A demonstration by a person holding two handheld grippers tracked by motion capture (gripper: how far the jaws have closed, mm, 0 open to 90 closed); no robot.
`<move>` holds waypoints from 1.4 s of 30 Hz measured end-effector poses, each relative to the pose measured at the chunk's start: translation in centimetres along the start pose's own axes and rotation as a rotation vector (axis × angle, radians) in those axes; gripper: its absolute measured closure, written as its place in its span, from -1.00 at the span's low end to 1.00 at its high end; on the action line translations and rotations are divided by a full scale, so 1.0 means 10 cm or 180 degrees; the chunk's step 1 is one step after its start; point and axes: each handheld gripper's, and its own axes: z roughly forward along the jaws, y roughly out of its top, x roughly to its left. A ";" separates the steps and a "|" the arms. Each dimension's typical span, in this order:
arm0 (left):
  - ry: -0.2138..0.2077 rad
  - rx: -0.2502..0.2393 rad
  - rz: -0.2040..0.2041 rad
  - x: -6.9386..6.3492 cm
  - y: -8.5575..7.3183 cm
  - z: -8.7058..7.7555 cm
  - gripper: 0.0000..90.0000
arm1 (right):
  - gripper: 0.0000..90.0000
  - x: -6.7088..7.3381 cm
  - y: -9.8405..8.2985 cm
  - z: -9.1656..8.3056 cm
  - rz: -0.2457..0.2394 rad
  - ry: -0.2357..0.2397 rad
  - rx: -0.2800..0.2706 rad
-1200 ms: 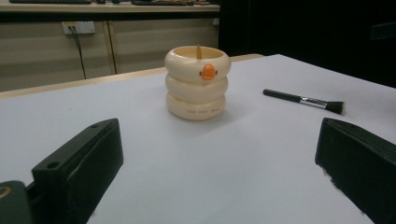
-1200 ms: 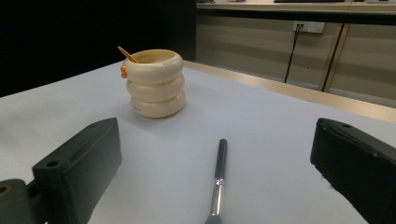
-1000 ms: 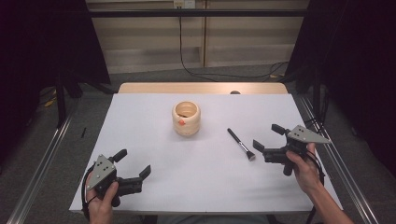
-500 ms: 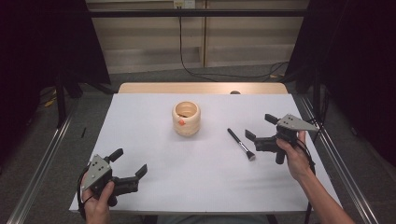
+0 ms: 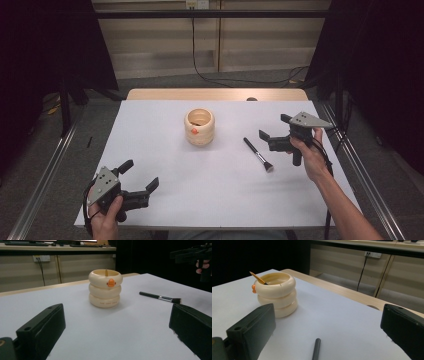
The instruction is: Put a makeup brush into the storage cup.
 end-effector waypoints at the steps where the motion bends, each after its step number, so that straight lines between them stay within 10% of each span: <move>1: -0.0010 0.0004 -0.0016 0.00 0.00 0.01 -0.99 | -1.00 0.00 0.01 0.02 -0.0016 0.0001 0.0034; 19: -0.0053 0.0017 0.0005 0.00 -0.01 0.03 -0.99 | -0.98 -0.07 -0.08 0.22 0.0041 0.0088 0.0882; 27: -0.0092 0.0051 0.0026 -0.04 0.00 0.07 -0.98 | -0.92 -0.02 -0.08 0.20 -0.0160 0.0022 0.0938; 42: -0.0102 0.0060 0.0047 -0.05 0.01 0.06 -0.99 | -0.70 -0.09 -0.14 0.28 0.0075 0.0211 0.1982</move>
